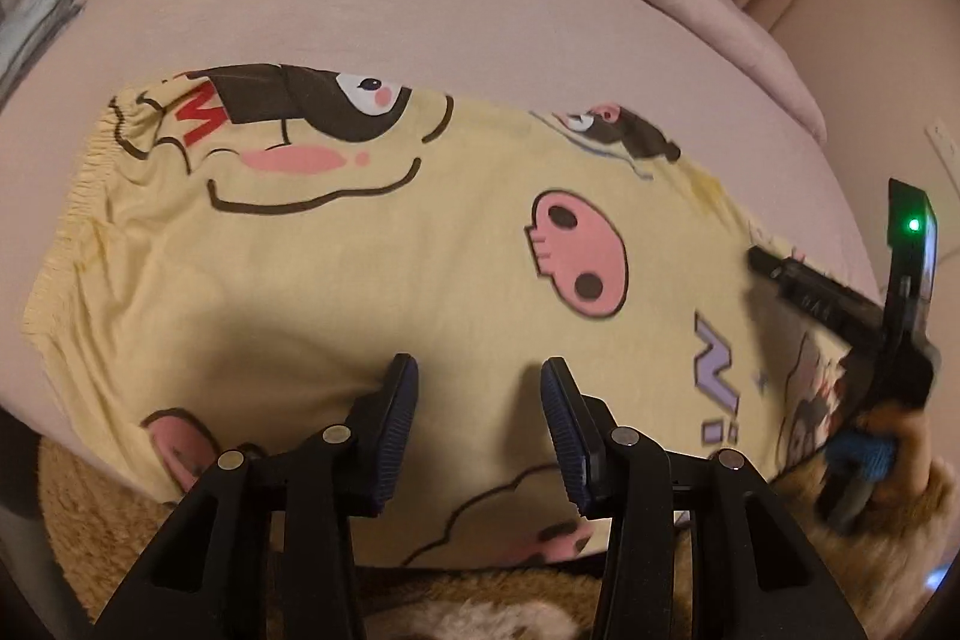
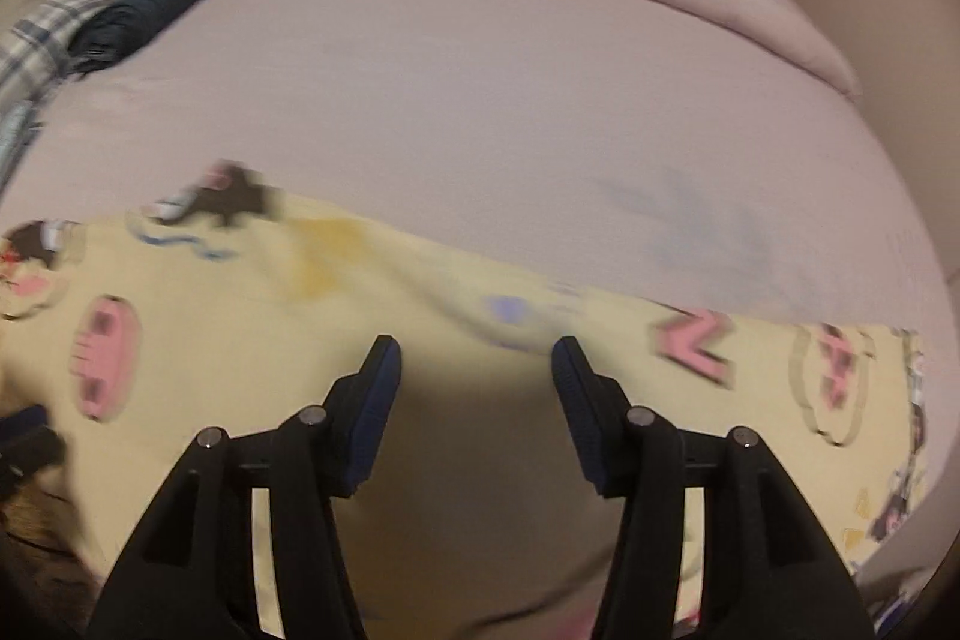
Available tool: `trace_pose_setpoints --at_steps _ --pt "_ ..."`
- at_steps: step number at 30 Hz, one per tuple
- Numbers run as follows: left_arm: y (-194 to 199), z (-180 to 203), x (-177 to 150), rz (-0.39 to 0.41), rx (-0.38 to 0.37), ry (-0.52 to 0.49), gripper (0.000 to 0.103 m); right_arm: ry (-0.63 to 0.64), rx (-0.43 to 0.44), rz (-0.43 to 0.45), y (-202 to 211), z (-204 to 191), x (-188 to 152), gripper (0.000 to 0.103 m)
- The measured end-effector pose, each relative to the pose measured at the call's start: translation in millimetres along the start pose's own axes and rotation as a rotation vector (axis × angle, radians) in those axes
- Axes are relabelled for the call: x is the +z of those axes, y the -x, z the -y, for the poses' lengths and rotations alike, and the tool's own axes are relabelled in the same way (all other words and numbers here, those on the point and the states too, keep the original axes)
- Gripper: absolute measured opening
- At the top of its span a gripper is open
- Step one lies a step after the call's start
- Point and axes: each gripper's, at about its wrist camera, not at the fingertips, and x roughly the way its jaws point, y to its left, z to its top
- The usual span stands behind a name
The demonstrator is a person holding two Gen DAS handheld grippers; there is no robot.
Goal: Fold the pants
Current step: 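Grasp the folded pants edge with the right tool and lift it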
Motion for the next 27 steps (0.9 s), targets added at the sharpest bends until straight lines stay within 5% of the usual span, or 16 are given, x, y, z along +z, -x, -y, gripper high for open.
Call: trace_pose_setpoints --at_steps 10,13,16,18,20,23,27 --pt "-2 5 -2 -0.032 0.065 0.001 0.044 -0.367 -0.086 0.019 -9 173 -24 0.051" --pt "-6 12 -1 -0.032 0.101 -0.031 0.044 -0.377 -0.282 0.018 -8 213 -35 0.052" --pt "-8 15 3 -0.041 0.107 -0.029 0.044 -0.509 -0.191 0.043 -5 263 -50 0.049" --pt "-6 18 8 -0.049 0.110 -0.023 0.044 -0.552 -0.227 0.058 10 283 -55 0.038" --pt "-4 24 14 -0.047 0.104 -0.024 0.044 -0.574 -0.309 0.089 30 295 -60 0.043" --pt "2 42 23 -0.020 0.011 -0.032 0.045 -0.598 -0.298 0.107 56 303 -76 0.075" --pt "-6 72 29 -0.030 -0.096 -0.085 0.064 -0.635 -0.260 0.084 63 309 -101 0.078"
